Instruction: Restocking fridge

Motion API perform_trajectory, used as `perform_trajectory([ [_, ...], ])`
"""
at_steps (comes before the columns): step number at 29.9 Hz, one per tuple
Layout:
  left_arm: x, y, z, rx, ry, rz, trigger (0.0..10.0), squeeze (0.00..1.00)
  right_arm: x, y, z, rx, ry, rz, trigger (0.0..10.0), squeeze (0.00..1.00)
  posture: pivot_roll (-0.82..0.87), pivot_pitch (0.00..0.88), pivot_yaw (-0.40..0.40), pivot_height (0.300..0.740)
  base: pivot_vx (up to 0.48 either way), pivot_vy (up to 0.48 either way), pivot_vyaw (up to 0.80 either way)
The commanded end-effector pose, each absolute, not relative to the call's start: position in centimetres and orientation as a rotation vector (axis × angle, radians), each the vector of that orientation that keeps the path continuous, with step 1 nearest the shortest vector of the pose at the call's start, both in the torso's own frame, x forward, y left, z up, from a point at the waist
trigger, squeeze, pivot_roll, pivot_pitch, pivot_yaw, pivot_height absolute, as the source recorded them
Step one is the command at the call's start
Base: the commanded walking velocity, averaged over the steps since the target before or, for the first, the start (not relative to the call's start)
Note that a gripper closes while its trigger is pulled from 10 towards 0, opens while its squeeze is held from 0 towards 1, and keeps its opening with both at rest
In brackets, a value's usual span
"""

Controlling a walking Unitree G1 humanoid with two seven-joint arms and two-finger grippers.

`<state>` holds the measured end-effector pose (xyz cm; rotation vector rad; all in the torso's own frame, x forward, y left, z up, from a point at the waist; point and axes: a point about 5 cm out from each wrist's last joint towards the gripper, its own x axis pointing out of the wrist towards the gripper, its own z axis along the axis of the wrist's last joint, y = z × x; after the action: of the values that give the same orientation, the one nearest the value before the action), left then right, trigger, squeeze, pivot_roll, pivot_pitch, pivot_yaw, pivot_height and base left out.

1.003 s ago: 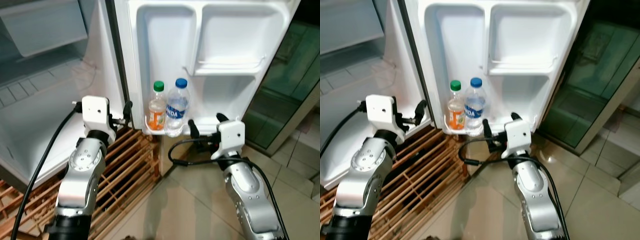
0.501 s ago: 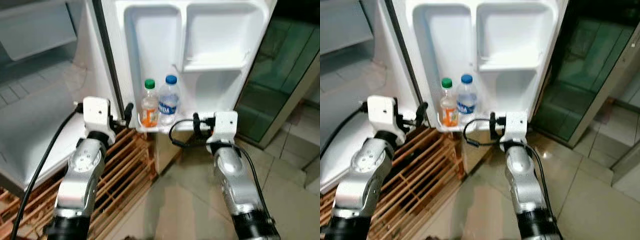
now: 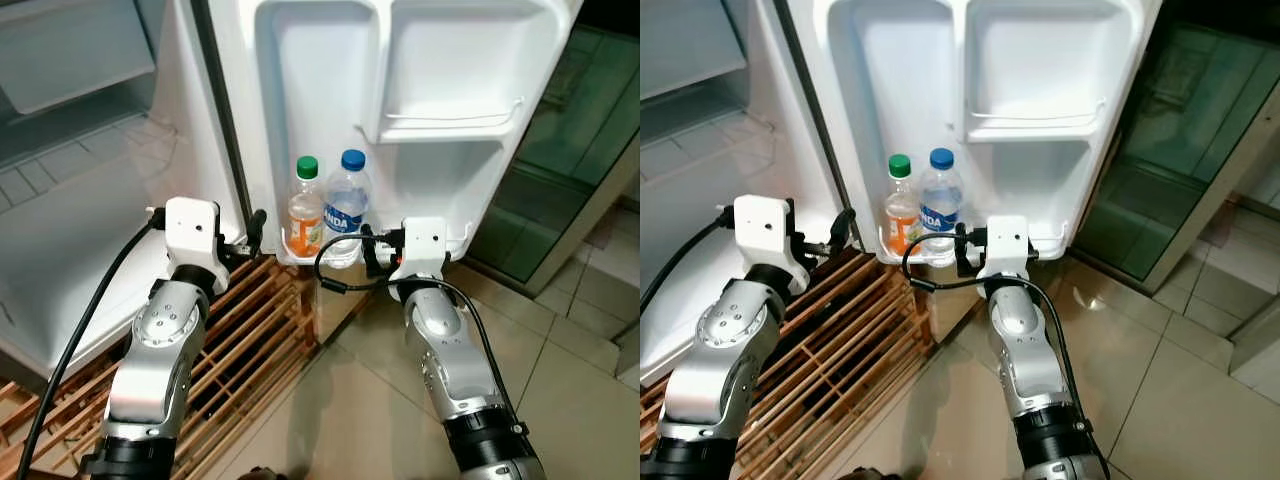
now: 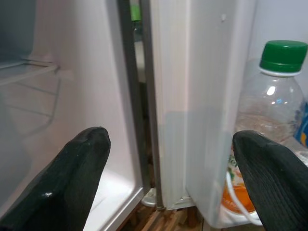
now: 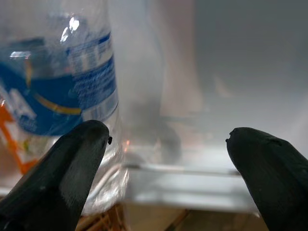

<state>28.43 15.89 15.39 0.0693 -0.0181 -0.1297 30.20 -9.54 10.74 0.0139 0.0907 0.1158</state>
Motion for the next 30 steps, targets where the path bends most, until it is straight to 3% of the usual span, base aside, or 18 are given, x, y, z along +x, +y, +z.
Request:
perform_trajectory([
  [1, 28.3, 15.7, 15.8, 0.084, -0.032, -0.141, 10.0, 0.00, 30.1, -9.7, 11.3, -0.003, 0.084, 0.118, 10.0, 0.00, -0.09, 0.000, 0.055, 0.740, 0.000, 0.000, 0.00],
  [18, 28.5, 15.3, 15.8, 0.079, -0.033, -0.148, 10.0, 0.00, 31.6, -8.2, 11.7, 0.037, 0.092, 0.162, 10.0, 0.00, -0.09, 0.000, 0.049, 0.740, 0.000, 0.000, 0.00],
  [30, 28.3, 15.3, 15.6, 0.078, -0.025, -0.143, 10.0, 0.00, 33.8, -9.2, 12.2, 0.022, 0.076, 0.108, 10.0, 0.00, -0.08, 0.000, 0.046, 0.740, 0.000, 0.000, 0.00],
])
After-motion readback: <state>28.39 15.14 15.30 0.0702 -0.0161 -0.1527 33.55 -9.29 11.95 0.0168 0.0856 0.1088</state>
